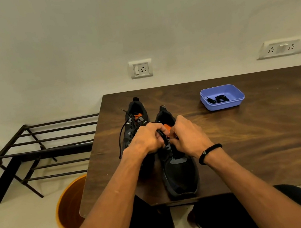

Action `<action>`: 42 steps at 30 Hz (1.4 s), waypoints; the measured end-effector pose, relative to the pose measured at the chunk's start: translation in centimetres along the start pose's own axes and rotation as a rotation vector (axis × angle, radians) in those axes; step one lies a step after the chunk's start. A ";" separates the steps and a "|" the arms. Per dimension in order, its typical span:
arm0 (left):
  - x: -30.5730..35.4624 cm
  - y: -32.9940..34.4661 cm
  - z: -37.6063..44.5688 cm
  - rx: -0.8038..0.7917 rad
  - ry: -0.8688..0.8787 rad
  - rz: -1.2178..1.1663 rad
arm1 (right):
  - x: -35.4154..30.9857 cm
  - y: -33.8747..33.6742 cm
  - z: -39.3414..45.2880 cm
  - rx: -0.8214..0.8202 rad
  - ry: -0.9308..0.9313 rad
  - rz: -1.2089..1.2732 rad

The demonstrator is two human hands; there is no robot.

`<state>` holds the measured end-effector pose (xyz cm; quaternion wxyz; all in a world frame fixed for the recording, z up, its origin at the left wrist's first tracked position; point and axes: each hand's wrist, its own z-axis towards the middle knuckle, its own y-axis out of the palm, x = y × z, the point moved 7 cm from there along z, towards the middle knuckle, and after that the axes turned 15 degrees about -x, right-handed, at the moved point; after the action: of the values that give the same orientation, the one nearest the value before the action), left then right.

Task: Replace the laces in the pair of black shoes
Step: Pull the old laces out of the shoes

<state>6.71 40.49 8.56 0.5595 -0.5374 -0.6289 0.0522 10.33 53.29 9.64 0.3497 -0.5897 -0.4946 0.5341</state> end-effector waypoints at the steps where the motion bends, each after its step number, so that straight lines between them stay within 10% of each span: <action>1: 0.0 0.1 0.0 -0.002 -0.003 0.003 | 0.0 -0.3 -0.2 0.031 0.006 0.007; 12: 0.2 0.3 0.1 -0.027 0.016 -0.021 | 7.1 -3.6 -2.4 0.245 0.465 0.230; 21: 0.1 0.0 -0.1 0.031 0.025 0.022 | 0.6 -0.7 -0.1 0.040 -0.060 0.009; 42: 0.1 0.0 -0.1 -0.020 0.081 -0.024 | 7.9 -4.6 -2.4 0.245 0.421 0.159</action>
<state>6.80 40.54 8.60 0.5796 -0.5372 -0.6125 0.0174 11.25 62.40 12.17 0.4709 -0.6782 -0.2947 0.4811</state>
